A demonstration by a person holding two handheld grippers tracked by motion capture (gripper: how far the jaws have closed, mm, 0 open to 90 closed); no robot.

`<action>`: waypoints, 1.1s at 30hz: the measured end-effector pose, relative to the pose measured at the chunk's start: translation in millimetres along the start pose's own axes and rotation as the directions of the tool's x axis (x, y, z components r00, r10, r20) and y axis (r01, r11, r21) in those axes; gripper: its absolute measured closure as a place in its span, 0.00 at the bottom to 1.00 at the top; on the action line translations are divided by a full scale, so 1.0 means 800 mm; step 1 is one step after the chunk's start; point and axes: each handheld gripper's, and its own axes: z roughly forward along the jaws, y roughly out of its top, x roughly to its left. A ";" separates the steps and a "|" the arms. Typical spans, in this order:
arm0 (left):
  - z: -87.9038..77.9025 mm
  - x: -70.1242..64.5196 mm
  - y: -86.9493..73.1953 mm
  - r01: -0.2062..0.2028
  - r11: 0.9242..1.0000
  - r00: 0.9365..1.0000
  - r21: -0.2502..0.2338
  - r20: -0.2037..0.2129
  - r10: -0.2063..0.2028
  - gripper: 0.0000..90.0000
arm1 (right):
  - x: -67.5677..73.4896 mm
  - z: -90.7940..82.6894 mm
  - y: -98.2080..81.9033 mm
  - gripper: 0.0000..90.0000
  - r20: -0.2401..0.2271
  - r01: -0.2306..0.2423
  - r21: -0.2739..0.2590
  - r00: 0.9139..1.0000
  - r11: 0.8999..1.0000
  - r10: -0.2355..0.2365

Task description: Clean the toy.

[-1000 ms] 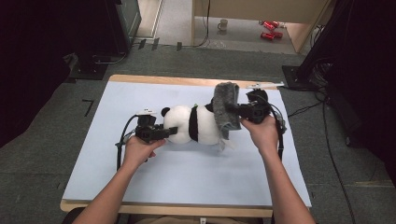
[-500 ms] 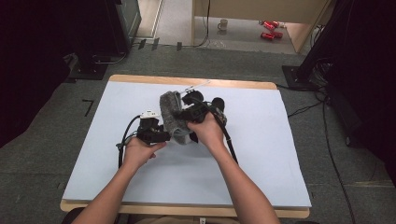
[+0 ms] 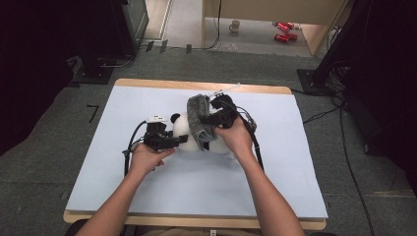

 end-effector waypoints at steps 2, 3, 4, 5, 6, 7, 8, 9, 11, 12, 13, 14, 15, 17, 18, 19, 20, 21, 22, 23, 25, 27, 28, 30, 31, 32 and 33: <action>0.000 0.000 0.000 -0.006 1.000 1.000 0.001 -0.001 0.006 0.54 | -0.006 -0.011 -0.004 0.90 -0.006 -0.011 -0.010 1.000 1.000 0.011; 0.000 0.000 0.000 -0.003 1.000 1.000 0.001 0.002 0.003 0.54 | -0.008 -0.016 -0.006 0.90 -0.005 -0.016 -0.017 1.000 1.000 0.016; 0.000 0.001 0.000 -0.001 1.000 1.000 0.002 0.006 0.001 0.54 | -0.011 -0.022 -0.008 0.90 -0.004 -0.024 -0.026 1.000 0.999 0.024; 0.000 0.002 0.000 0.000 1.000 1.000 0.000 0.008 0.000 0.54 | -0.014 -0.028 -0.010 0.90 0.000 -0.031 -0.037 1.000 0.999 0.031; 0.000 0.002 0.000 0.001 1.000 1.000 -0.002 0.009 -0.001 0.54 | -0.017 -0.034 -0.013 0.90 0.006 -0.034 -0.047 0.999 0.998 0.034; 0.001 0.003 -0.001 0.001 1.000 1.000 -0.004 0.010 -0.001 0.54 | -0.021 -0.040 -0.015 0.90 0.010 -0.040 -0.055 0.999 0.998 0.041; 0.001 0.003 -0.001 0.002 1.000 1.000 -0.006 0.011 -0.002 0.54 | -0.026 -0.045 -0.019 0.90 0.011 -0.047 -0.062 0.999 0.997 0.048; 0.001 0.003 -0.001 0.003 1.000 1.000 -0.008 0.011 -0.003 0.54 | -0.031 -0.051 -0.022 0.90 0.014 -0.055 -0.068 0.998 0.996 0.056; 0.001 0.003 -0.001 0.005 1.000 1.000 -0.009 0.009 -0.005 0.54 | -0.041 -0.061 -0.029 0.90 0.016 -0.069 -0.083 0.997 0.994 0.071; 0.001 0.002 -0.001 0.006 1.000 1.000 -0.010 0.008 -0.006 0.54 | -0.046 -0.066 -0.033 0.90 0.020 -0.075 -0.089 0.997 0.993 0.077; 0.001 0.002 -0.002 0.006 1.000 1.000 -0.011 0.007 -0.005 0.54 | -0.052 -0.070 -0.037 0.90 0.022 -0.086 -0.095 0.996 0.992 0.089; 0.001 0.002 -0.002 0.005 1.000 1.000 -0.011 0.006 -0.005 0.54 | -0.058 -0.074 -0.041 0.90 0.025 -0.097 -0.100 0.995 0.990 0.100; 0.001 0.002 -0.002 0.006 1.000 1.000 -0.013 0.007 -0.006 0.54 | -0.063 -0.078 -0.045 0.90 0.032 -0.111 -0.103 0.993 0.988 0.115; 0.001 0.003 -0.003 0.006 1.000 1.000 -0.015 0.010 -0.006 0.54 | -0.074 -0.083 -0.053 0.90 0.054 -0.134 -0.100 0.989 0.986 0.140; 0.000 0.004 -0.003 0.003 1.000 1.000 -0.014 0.010 -0.003 0.54 | -0.079 -0.084 -0.057 0.90 0.066 -0.142 -0.098 0.987 0.985 0.149; 0.000 0.004 -0.003 0.002 1.000 1.000 -0.014 0.010 -0.002 0.54 | -0.083 -0.083 -0.062 0.90 0.070 -0.149 -0.097 0.985 0.984 0.156; 0.000 0.004 -0.003 0.000 1.000 1.000 -0.014 0.010 0.001 0.54 | -0.087 -0.082 -0.067 0.90 0.060 -0.158 -0.101 0.985 0.982 0.164; 0.001 0.004 -0.003 0.001 1.000 1.000 -0.017 0.011 -0.001 0.54 | -0.090 -0.080 -0.072 0.90 0.053 -0.168 -0.104 0.983 0.980 0.174; 0.001 0.004 -0.003 0.002 1.000 1.000 -0.019 0.012 -0.002 0.54 | -0.092 -0.079 -0.075 0.90 0.060 -0.168 -0.105 0.983 0.980 0.175; 0.001 0.004 -0.004 0.003 1.000 1.000 -0.020 0.013 -0.003 0.54 | -0.094 -0.078 -0.078 0.90 0.063 -0.167 -0.104 0.983 0.980 0.174; 0.000 0.004 -0.004 0.005 1.000 1.000 -0.023 0.013 -0.005 0.53 | -0.099 -0.076 -0.083 0.90 0.080 -0.167 -0.092 0.982 0.982 0.174; 0.000 0.005 -0.005 0.002 1.000 1.000 -0.027 0.013 -0.001 0.53 | -0.103 -0.080 -0.086 0.90 0.092 -0.169 -0.086 0.980 0.982 0.177; 0.000 0.005 -0.005 -0.001 1.000 1.000 -0.031 0.014 0.002 0.53 | -0.105 -0.084 -0.088 0.90 0.072 -0.180 -0.097 0.980 0.979 0.188; 0.000 0.006 -0.006 0.002 0.999 1.000 -0.038 0.020 -0.001 0.52 | -0.102 -0.097 -0.090 0.90 0.054 -0.186 -0.127 0.980 0.974 0.194; 0.000 0.008 -0.006 0.006 0.999 1.000 -0.038 0.026 -0.005 0.52 | -0.099 -0.103 -0.090 0.90 0.044 -0.180 -0.148 0.981 0.973 0.188; 0.000 0.008 -0.006 0.019 0.999 0.999 -0.044 0.030 -0.018 0.51 | -0.096 -0.110 -0.090 0.90 0.031 -0.179 -0.162 0.982 0.970 0.186; -0.001 0.009 -0.005 0.021 0.999 0.999 -0.046 0.032 -0.019 0.51 | -0.092 -0.116 -0.090 0.90 0.019 -0.173 -0.179 0.984 0.968 0.179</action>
